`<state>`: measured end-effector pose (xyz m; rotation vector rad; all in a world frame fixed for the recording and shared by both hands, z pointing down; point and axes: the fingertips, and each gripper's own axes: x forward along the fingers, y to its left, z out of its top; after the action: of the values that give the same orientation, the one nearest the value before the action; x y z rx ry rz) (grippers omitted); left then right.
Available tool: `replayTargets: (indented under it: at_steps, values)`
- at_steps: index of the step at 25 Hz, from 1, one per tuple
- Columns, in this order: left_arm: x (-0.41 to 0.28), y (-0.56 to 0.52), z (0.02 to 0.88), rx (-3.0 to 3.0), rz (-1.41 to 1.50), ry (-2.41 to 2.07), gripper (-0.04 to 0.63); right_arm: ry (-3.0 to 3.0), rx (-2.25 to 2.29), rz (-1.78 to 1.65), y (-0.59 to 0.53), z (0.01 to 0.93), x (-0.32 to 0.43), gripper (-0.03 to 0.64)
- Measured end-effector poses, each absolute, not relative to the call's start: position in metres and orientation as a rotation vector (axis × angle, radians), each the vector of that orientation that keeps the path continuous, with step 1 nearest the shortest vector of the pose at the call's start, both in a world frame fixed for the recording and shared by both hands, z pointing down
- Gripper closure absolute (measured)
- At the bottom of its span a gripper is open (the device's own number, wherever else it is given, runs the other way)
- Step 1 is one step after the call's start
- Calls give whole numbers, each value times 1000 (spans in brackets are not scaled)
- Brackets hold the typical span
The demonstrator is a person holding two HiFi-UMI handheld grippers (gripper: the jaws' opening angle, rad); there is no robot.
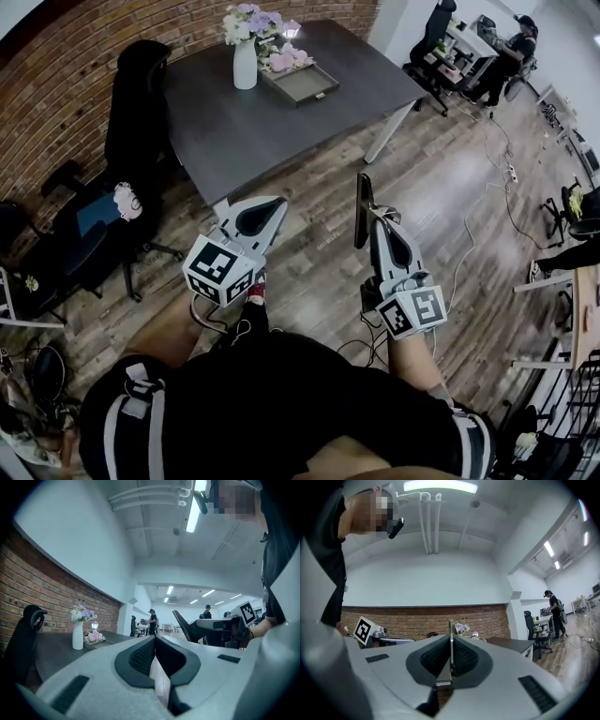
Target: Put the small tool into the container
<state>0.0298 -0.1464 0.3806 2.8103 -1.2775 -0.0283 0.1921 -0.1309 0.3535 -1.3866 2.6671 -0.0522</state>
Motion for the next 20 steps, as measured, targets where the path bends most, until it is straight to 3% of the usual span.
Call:
replayTargets:
  at_steps: [20]
  values:
    - [-30,-292,387,2773,-47,-1269,586,2725,-1387,-58,-276,360,132,612]
